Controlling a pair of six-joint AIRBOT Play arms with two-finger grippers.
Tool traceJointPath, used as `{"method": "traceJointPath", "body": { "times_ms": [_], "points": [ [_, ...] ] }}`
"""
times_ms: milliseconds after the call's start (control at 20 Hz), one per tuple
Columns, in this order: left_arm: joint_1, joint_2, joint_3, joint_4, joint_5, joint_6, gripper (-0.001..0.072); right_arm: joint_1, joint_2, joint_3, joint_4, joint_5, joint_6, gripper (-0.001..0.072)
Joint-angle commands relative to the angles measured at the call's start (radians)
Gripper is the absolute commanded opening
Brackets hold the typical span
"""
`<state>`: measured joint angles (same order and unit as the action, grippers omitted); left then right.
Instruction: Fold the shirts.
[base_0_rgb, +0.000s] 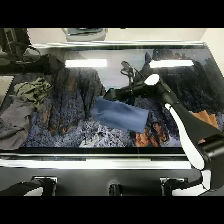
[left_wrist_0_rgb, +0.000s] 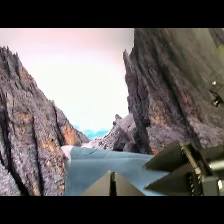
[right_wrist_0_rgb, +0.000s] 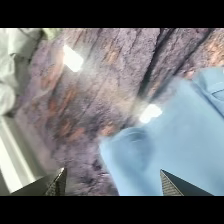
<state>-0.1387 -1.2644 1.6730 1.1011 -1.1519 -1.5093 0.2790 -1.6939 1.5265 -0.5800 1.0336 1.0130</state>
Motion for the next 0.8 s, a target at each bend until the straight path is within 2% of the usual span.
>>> {"method": "traceJointPath", "body": {
  "times_ms": [0,150,250,300,350,550,650,750],
  "points": [
    [0.002,0.008,-0.012,0.029,-0.033,0.007,0.0035,-0.072,0.035,0.001,-0.202,0.04,0.026,0.0671],
    [0.002,0.008,-0.012,0.106,-0.037,0.006,0.0035,-0.254,0.12,0.001,-0.553,0.302,0.099,0.067],
    [0.002,0.008,-0.013,0.134,-0.037,0.006,0.0036,-0.372,0.127,-0.02,-0.682,0.481,0.099,0.0666],
    [0.002,0.008,-0.013,0.134,-0.037,0.006,0.0036,-0.417,0.13,-0.073,-0.653,0.514,0.093,0.0666],
    [0.002,0.008,-0.013,0.134,-0.038,0.006,0.0036,-0.449,0.14,-0.162,-0.584,0.489,0.082,0.0666],
    [0.002,0.008,-0.013,0.134,-0.038,0.006,0.0036,-0.426,0.146,-0.501,-0.238,0.195,-0.002,0.0668],
    [0.002,0.008,-0.013,0.135,-0.038,0.006,0.0036,-0.401,0.142,-0.597,-0.127,0.04,-0.011,0.0661],
    [0.002,0.008,-0.013,0.135,-0.037,0.006,0.0036,-0.379,0.12,-0.622,-0.038,0.007,-0.065,0.0594]
  ]
}}
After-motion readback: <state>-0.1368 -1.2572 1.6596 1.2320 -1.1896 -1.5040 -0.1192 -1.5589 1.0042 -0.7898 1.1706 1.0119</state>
